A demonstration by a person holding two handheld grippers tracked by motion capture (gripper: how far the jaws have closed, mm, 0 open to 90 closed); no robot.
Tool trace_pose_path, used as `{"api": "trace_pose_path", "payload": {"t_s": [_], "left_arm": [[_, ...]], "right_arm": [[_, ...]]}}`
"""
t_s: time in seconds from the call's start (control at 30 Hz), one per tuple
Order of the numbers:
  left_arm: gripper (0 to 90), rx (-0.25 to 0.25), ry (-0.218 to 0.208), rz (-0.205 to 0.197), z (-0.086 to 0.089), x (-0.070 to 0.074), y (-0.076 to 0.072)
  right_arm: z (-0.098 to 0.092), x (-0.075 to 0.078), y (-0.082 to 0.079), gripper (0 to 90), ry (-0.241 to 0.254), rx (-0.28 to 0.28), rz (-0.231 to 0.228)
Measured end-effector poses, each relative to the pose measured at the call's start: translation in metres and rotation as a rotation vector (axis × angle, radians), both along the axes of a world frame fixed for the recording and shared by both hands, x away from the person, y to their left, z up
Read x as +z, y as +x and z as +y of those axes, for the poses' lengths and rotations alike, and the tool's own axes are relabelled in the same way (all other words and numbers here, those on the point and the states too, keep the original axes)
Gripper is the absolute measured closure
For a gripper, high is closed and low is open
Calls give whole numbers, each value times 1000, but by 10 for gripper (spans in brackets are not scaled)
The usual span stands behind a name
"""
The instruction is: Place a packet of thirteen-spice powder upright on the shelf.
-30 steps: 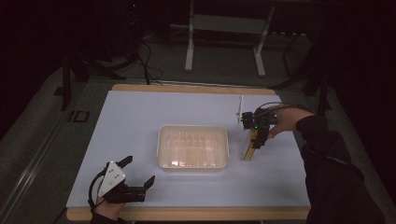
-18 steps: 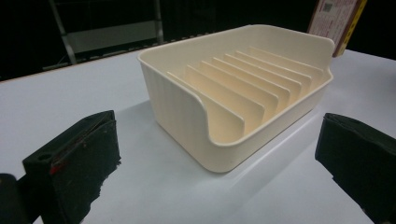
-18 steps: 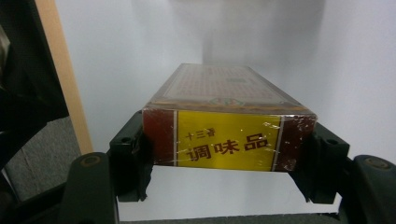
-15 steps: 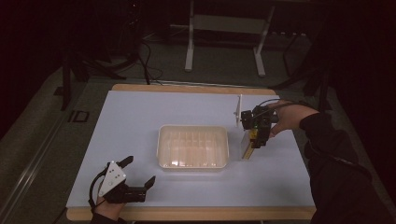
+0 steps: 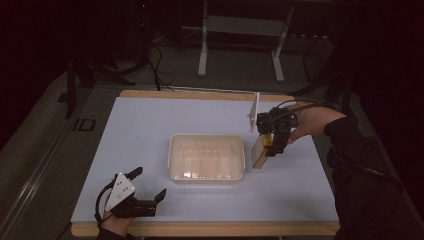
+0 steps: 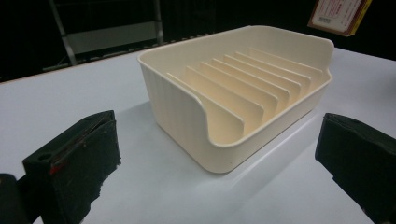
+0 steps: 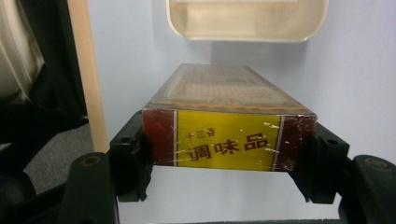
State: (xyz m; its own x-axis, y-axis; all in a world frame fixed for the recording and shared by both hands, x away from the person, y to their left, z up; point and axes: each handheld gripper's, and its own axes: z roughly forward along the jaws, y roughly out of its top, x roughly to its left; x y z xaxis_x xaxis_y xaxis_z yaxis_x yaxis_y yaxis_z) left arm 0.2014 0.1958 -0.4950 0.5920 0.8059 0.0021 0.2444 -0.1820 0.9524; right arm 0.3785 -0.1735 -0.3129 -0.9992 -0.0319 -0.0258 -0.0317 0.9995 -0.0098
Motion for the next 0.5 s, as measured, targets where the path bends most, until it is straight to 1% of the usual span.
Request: {"api": "trace_pose_path", "payload": {"t_s": [0.2,0.33,0.37,0.4,0.43,0.5], "left_arm": [[0,0,-2,-3,0,0,0],[0,0,-2,-3,0,0,0],[0,-1,-2,-3,0,0,0],[0,-1,-3,-3,0,0,0],[0,-1,-4,-3,0,0,0],[0,-1,-2,-3,0,0,0]], "right_arm": [[8,7,-4,320,8,23,-4],[14,12,-5,320,47,38,4],[16,12,-4,320,59,52,6],[17,13,-5,320,60,46,7],[19,14,-5,320,67,56,5],[22,15,-5,320,76,48,14]]}}
